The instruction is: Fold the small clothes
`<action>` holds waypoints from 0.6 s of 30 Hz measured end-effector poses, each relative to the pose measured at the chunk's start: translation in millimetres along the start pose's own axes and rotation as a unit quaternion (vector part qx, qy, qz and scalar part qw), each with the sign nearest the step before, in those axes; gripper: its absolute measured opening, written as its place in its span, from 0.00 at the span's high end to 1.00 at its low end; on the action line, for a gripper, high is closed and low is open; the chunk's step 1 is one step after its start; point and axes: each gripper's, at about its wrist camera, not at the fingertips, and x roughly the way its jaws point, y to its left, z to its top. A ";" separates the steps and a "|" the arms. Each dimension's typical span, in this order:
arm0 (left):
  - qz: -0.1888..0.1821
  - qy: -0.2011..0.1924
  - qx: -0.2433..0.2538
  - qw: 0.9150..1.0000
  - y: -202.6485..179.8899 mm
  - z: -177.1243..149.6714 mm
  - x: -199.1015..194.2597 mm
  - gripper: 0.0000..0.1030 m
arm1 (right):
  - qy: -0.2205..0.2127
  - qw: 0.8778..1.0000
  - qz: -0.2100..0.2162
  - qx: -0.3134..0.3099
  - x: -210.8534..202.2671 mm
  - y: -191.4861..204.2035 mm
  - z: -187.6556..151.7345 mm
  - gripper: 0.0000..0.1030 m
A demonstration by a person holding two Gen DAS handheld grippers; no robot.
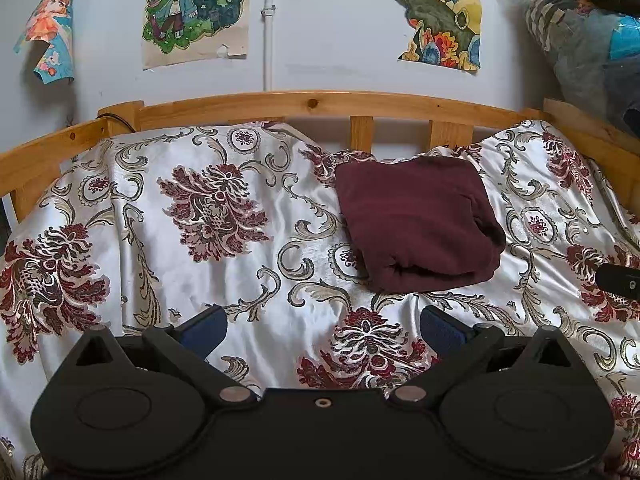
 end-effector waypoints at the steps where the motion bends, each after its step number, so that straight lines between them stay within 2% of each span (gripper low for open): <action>1: 0.000 0.000 0.001 1.000 0.5 -0.2 0.6 0.01 | 0.000 1.000 0.000 0.000 0.0 0.4 -0.2 0.00; 6: 0.001 0.005 0.005 1.000 0.9 -0.3 1.4 0.01 | 0.001 1.000 0.000 0.002 0.2 0.4 -0.3 0.00; 12: 0.022 0.044 0.015 0.999 -1.0 3.7 6.1 0.01 | 0.010 1.000 0.002 0.001 2.6 2.0 -2.2 0.00; 18: 0.020 0.042 0.024 0.999 -2.1 3.0 4.1 0.01 | 0.042 0.999 -0.008 -0.016 12.0 9.6 -4.3 0.00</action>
